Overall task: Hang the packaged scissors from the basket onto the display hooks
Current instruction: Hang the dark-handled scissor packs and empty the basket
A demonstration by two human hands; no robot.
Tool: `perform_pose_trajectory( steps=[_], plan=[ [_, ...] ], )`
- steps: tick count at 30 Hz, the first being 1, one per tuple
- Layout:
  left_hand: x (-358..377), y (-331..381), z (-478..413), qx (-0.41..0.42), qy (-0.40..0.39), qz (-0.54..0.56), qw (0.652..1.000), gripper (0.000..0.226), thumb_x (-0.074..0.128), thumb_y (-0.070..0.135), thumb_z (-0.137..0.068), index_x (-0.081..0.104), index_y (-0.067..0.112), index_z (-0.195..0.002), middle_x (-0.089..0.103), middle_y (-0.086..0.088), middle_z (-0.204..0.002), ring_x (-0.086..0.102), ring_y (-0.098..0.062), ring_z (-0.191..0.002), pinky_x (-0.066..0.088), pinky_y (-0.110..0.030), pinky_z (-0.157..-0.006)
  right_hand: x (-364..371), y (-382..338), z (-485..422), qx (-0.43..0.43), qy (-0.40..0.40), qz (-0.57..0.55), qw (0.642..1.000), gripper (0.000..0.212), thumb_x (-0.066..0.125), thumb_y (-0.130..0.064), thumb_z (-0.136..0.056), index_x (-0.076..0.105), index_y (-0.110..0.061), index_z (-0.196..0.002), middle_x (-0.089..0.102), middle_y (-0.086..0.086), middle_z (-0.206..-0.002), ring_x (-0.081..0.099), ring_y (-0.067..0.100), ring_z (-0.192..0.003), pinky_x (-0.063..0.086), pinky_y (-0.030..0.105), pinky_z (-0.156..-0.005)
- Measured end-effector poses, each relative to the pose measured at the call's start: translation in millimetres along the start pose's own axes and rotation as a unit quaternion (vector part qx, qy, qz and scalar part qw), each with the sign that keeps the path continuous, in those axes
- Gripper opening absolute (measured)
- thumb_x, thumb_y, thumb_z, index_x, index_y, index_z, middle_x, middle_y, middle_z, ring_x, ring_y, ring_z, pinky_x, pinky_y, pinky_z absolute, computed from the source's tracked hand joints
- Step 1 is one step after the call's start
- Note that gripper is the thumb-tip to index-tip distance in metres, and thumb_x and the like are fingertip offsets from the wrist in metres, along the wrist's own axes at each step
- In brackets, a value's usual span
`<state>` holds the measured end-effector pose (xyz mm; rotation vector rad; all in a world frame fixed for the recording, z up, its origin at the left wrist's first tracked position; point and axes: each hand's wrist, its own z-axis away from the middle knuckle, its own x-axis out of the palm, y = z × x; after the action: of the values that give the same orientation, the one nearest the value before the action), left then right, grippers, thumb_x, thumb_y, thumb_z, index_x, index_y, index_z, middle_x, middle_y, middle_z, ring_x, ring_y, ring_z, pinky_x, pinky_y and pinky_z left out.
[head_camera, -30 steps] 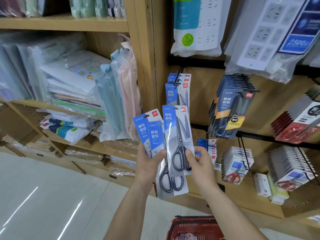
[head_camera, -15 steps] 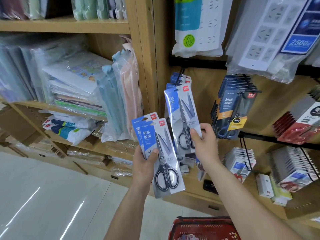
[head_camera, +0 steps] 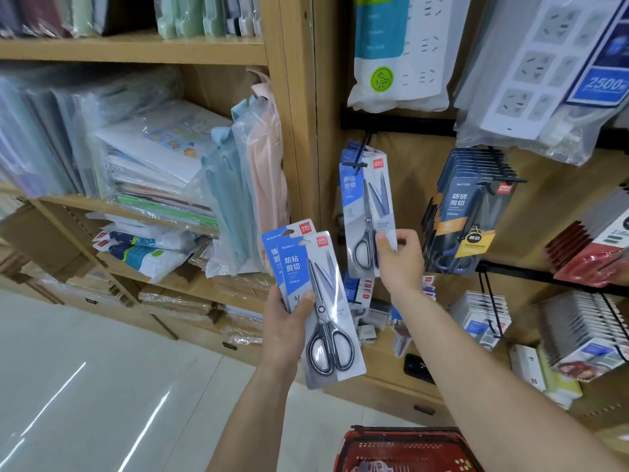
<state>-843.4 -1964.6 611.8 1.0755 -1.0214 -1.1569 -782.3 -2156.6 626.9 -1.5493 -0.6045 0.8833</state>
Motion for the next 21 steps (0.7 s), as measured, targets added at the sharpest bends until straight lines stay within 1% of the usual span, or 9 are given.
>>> perform_pose_trajectory(
  steps=[3,6,8,10,12,14,15,18,21],
  plan=[
    [2,1,1,0.003,-0.003,-0.002,1.0,0.018,0.07,0.016,-0.098,0.062,0.02,-0.114,0.079,0.002,-0.105,0.078,-0.022,-0.096,0.061,-0.054,-0.089,9,-13,-27,0.044,-0.018,0.023,0.999,0.027,0.06,-0.039,-0.102,0.054,-0.013,-0.11,0.06,0.001,-0.102,0.059,0.025,-0.096,0.041,0.031,-0.076],
    [5,3,2,0.003,-0.006,0.003,1.0,0.016,0.07,0.018,-0.099,0.062,0.024,-0.111,0.079,0.006,-0.103,0.078,-0.019,-0.095,0.062,-0.05,-0.087,10,-10,-39,0.085,-0.028,0.068,0.994,0.053,0.061,-0.047,-0.1,0.05,-0.009,-0.135,0.057,0.007,-0.126,0.057,0.03,-0.118,0.043,0.034,-0.09],
    [6,6,1,0.003,-0.009,0.012,1.0,0.016,0.069,0.018,-0.099,0.061,0.025,-0.111,0.079,0.007,-0.102,0.078,-0.018,-0.094,0.063,-0.045,-0.084,4,-6,-27,0.064,-0.017,0.111,0.992,0.062,0.064,-0.05,-0.097,0.046,-0.011,-0.142,0.055,0.007,-0.136,0.055,0.029,-0.123,0.045,0.037,-0.097],
    [6,7,-2,0.008,-0.009,0.02,1.0,0.017,0.069,0.016,-0.099,0.062,0.022,-0.113,0.08,0.007,-0.102,0.078,-0.019,-0.095,0.063,-0.041,-0.081,-6,-4,1,0.039,-0.061,0.081,0.994,0.051,0.065,-0.046,-0.098,0.053,-0.015,-0.136,0.06,-0.002,-0.126,0.058,0.02,-0.113,0.046,0.034,-0.095],
    [8,7,-6,0.013,-0.004,0.022,1.0,0.019,0.07,0.013,-0.098,0.063,0.019,-0.115,0.079,0.004,-0.104,0.077,-0.019,-0.096,0.062,-0.04,-0.082,-15,3,38,0.036,-0.177,0.026,0.983,0.032,0.067,-0.043,-0.096,0.064,-0.022,-0.12,0.068,-0.008,-0.111,0.065,0.016,-0.106,0.052,0.036,-0.094],
    [11,8,-8,0.018,-0.003,0.026,0.999,0.022,0.071,0.013,-0.098,0.062,0.017,-0.118,0.079,0.001,-0.106,0.077,-0.02,-0.096,0.063,-0.042,-0.083,-23,8,68,0.028,-0.269,0.02,0.963,0.029,0.077,-0.041,-0.089,0.067,-0.028,-0.114,0.073,-0.008,-0.103,0.071,0.017,-0.101,0.058,0.037,-0.09],
    [13,8,-8,0.02,-0.005,0.028,0.999,0.024,0.071,0.013,-0.097,0.062,0.015,-0.119,0.079,0.0,-0.107,0.077,-0.02,-0.097,0.063,-0.041,-0.083,-25,11,76,0.022,-0.285,0.027,0.958,0.033,0.082,-0.037,-0.085,0.067,-0.031,-0.114,0.074,-0.008,-0.101,0.072,0.015,-0.097,0.06,0.038,-0.086],
    [19,7,-6,0.04,-0.001,0.031,0.999,0.024,0.073,0.009,-0.095,0.064,0.015,-0.117,0.079,0.0,-0.104,0.077,-0.015,-0.093,0.061,-0.025,-0.072,-26,18,84,0.019,-0.246,0.034,0.968,0.036,0.088,-0.026,-0.08,0.066,-0.034,-0.108,0.075,-0.006,-0.1,0.074,0.014,-0.089,0.062,0.043,-0.084],
    [19,7,-6,0.04,0.003,0.036,0.999,0.023,0.07,0.008,-0.097,0.063,0.015,-0.118,0.078,0.0,-0.104,0.076,-0.012,-0.091,0.059,-0.02,-0.068,-28,19,77,0.017,-0.19,0.014,0.982,0.029,0.084,-0.022,-0.084,0.063,-0.03,-0.103,0.076,-0.006,-0.1,0.073,0.014,-0.094,0.059,0.047,-0.089]
  ],
)
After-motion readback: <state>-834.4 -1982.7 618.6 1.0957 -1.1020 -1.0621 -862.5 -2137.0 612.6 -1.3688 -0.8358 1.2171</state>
